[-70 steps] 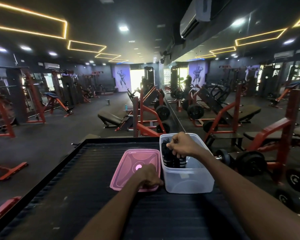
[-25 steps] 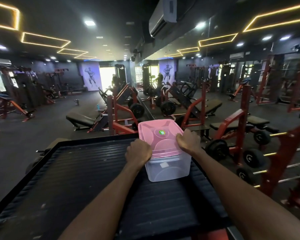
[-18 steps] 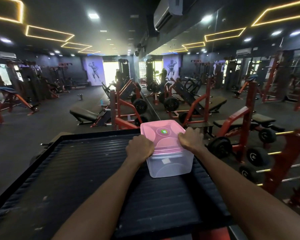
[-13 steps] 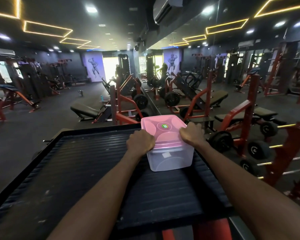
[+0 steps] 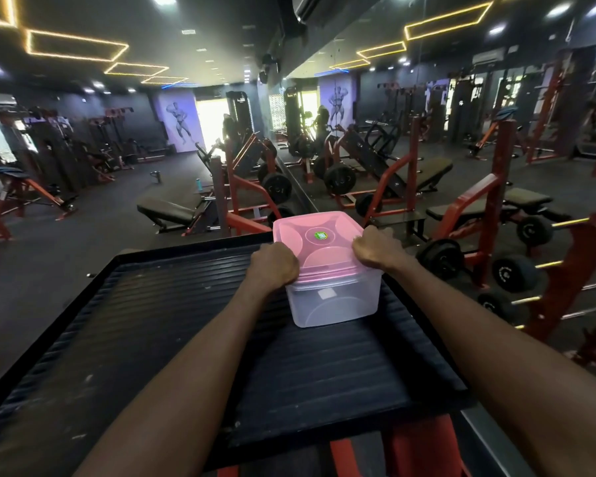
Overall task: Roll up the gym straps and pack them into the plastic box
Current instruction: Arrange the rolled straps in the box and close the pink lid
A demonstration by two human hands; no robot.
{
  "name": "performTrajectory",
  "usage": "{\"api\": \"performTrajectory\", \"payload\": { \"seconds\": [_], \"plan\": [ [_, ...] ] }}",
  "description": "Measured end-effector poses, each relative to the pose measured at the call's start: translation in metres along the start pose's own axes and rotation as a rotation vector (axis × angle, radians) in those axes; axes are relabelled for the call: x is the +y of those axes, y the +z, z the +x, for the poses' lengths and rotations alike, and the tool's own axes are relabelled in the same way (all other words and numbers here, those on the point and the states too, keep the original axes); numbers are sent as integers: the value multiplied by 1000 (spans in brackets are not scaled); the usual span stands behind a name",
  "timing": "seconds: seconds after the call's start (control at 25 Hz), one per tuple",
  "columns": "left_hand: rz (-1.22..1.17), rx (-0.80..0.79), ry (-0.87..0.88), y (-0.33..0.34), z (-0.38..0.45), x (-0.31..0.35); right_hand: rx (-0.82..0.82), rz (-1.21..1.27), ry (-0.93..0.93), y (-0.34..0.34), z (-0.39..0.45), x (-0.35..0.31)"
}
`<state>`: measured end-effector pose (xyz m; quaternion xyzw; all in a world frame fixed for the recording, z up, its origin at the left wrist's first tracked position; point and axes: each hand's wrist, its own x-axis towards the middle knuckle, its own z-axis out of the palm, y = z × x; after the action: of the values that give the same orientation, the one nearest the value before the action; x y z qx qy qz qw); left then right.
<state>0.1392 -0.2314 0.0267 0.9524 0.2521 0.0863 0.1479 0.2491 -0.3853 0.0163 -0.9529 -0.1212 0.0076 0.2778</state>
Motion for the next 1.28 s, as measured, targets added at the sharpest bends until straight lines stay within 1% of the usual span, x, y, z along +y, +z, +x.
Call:
{"api": "performTrajectory", "payload": {
  "seconds": [0.12,0.2,0.36,0.56,0.76,1.0,1.28],
  "plan": [
    [65,-6,-2,-1,2,4,-35,-38,-7,1,-2,1],
    [69,-16,-18,0,4,5,-35,-41,-1,4,0,2],
    [45,-19,-38,3,6,4,-54,23,38,7,1,6],
    [-3,7,-75,3,6,6,33,111,58,10,1,9],
    [-40,33,-128,8,6,2,65,99,8,7,-6,9],
    [-74,65,-105,15,0,3,80,146,-33,12,-9,13],
    [-131,63,-119,19,2,-3,49,206,10,21,-11,18]
  ]
}}
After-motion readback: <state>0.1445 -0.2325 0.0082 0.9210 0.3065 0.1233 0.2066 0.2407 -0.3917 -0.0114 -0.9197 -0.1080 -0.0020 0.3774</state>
